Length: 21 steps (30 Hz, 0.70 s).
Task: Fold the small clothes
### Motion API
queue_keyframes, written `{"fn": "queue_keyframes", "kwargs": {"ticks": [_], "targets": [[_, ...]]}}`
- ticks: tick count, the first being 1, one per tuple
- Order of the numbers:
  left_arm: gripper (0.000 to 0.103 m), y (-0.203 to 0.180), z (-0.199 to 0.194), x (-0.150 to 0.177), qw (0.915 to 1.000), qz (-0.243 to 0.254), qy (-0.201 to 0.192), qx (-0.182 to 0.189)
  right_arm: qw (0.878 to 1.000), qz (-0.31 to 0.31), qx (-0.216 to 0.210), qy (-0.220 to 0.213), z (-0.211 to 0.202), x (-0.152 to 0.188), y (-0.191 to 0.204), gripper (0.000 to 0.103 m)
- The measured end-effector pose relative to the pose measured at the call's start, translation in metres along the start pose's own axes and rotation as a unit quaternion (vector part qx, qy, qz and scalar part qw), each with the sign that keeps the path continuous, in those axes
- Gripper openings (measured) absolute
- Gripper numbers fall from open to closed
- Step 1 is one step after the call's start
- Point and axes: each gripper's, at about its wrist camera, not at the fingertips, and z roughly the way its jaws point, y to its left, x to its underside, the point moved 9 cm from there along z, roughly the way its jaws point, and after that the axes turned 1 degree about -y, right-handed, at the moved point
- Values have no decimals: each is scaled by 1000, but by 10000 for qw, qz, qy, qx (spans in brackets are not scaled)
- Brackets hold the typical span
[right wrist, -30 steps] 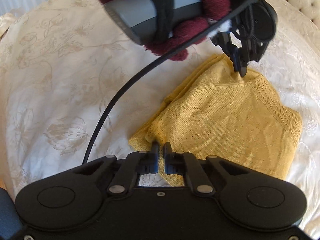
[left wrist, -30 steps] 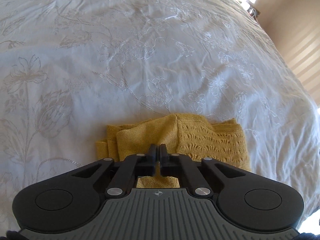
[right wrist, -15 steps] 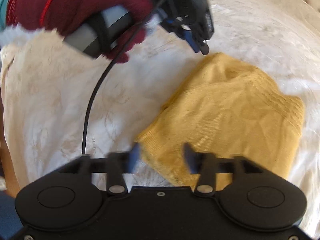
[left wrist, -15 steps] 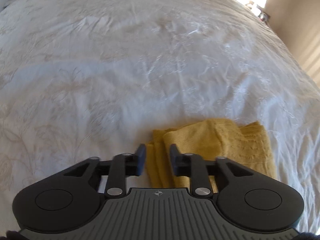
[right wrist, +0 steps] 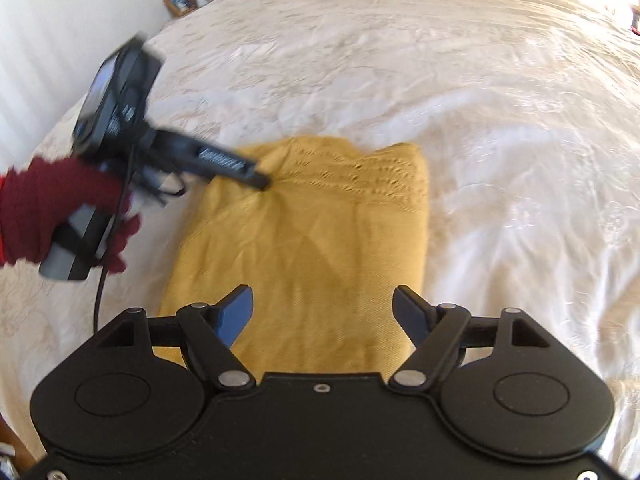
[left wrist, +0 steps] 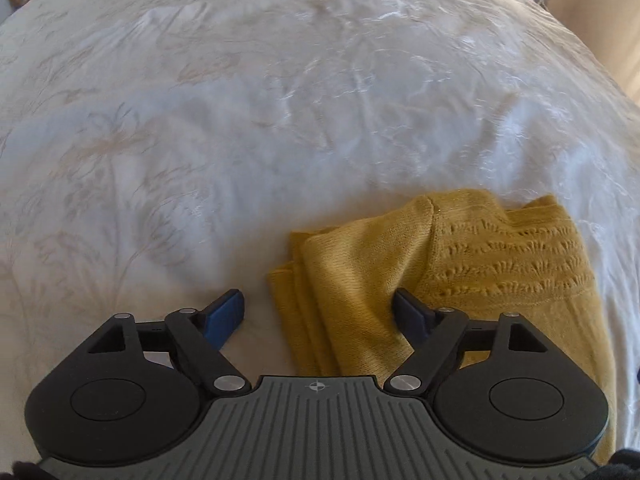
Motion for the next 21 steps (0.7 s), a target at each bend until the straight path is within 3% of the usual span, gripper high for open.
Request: {"fn": "queue_keyframes", "kwargs": {"ticks": [4,8,9,10,11,14,21], "targets": [[81,7,-15,2,9998,-106,-35,179,9996,245,-3,-108,-1,-8,-20,81],[83,9,-43,14,9941,-751,-115,772,9979,573,-269,-164,2,-19,-37,95],[87,8,-51,21,9916,-913,-123,907,9972,655,-321,-173,3,-22,-41,96],[96,7,-58,28,9902,-1004,-139,956,9966,727,-350,-164,4,-22,-46,96],[98,5,-65,37,9894,-1061,-157,979,9960,791,-378,-140,7,-23,-50,96],[98,-3,-79,63,9884,-1126,-135,1008,9937,972,-565,-16,17,-26,-62,102],[98,-32,-75,112,9829,-1490,238,1057,9881,1163,-963,308,39,-31,-77,102]]}}
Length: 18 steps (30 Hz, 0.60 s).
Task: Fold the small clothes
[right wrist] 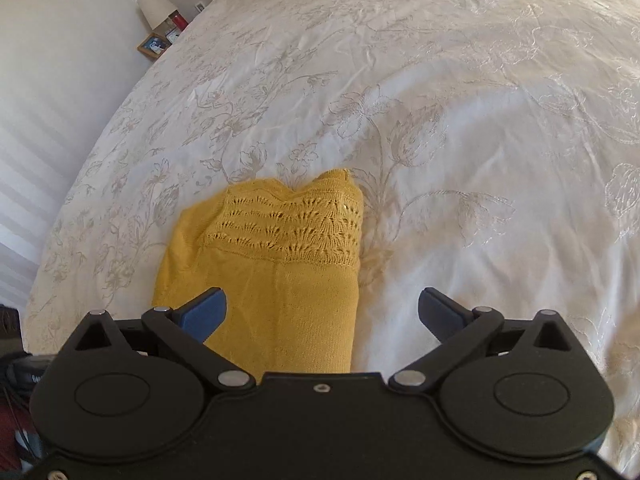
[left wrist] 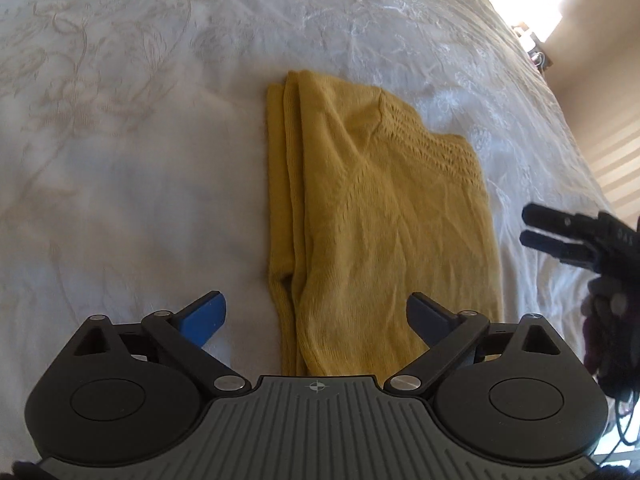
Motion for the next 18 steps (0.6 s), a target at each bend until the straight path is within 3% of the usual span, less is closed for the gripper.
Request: {"fn": "queue_keyframes", "kwargs": {"ticks": [10,18], "targets": [[103,-16,32,5,9998,23,165,89,9969,504,-473,388,37,-16,-10,102],[102,-20,43,-6,9993,113,147,319,9882,656,-1225,647,79,-20,5,103]]}}
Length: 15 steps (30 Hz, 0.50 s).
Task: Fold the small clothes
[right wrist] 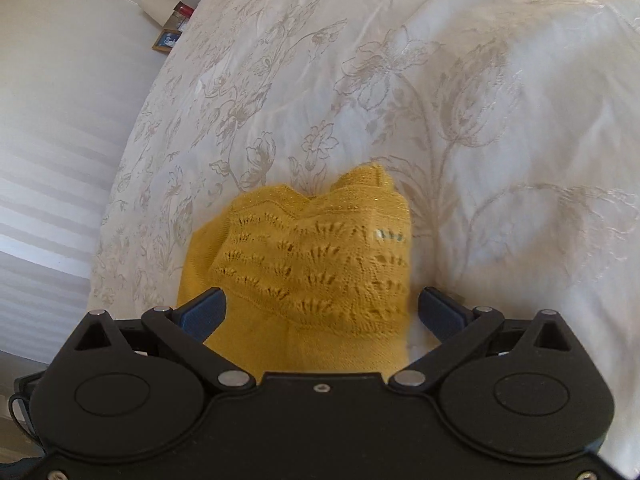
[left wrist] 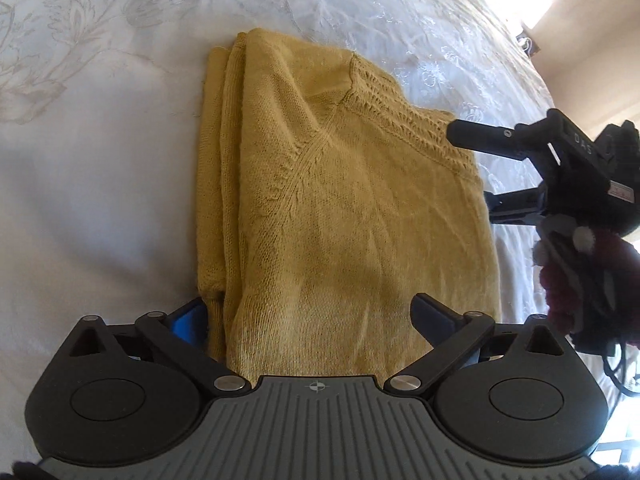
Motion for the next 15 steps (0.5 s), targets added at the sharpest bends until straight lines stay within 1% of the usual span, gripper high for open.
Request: {"fn": "queue_keyframes", "kwargs": {"ticks": [3,7,9,12,13,14,15], "targets": [[102,-2,1,-2,9999,103,-24,64,9998,-91,-148,16,13,-3,7,103],[102,-4,0,-1,9998,22,-34,205,9995,-41,-297,15,14,-3,10,103],[102,-3,-3,2,9992,-136,10,374,9995,-101,-298,73,11,1,8,102],[100,0,-6,4,9980,-487,89,396,9994,-171,-231,195,6,8,6,102],[93,-1,-6,5,9979,-513,111,376,9993,-162,-202,268,5,10,6,102],[84,-2,-7,5,9982,-486,100,325,9992,-141,-160,349,4,11,7,100],[48,-3,-9,4,9987,-426,85,250,9992,-163,-36,364,2,12,7,79]]}}
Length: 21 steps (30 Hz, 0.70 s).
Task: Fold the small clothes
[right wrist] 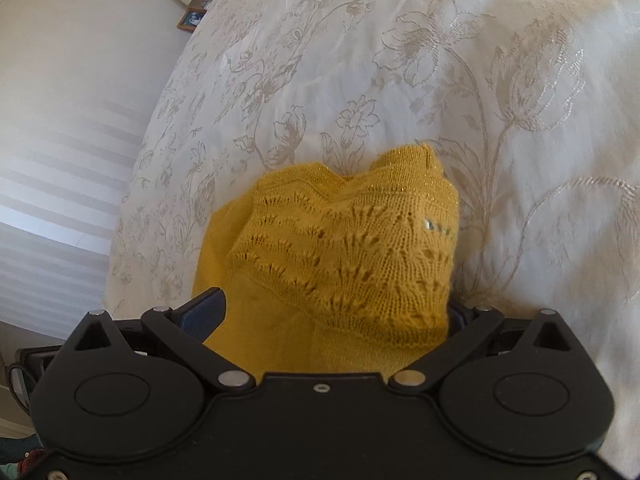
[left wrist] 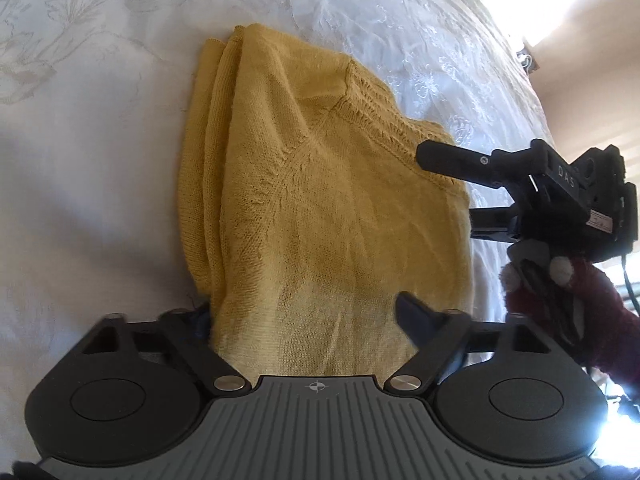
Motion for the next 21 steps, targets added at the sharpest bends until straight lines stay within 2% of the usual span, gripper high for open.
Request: {"fn": "queue_keyframes", "kwargs": {"ticks": [1,2,8,11,16,21], "targets": [[21,1,0,2,10000,24,52,-79,9996,-89,274,4,-3,1,-2,61],[20,0,-1,4,9999,-25,115,25,9989,-171,436,33,-5,2,-2,44],[17,-26,-23,11,9991,-163,-2,382,9964,-464,669,-227,-45,11,27,40],[17,-48,-37,24,9984,31,-56,562,9954,-592,687,-308,-70,24,41,40],[17,-81,-46,63,9961,219,87,848,9956,-514,717,-325,-110,58,39,40],[17,-99,-41,112,9950,330,296,890,9956,-455,809,-140,-133,101,25,40]]}}
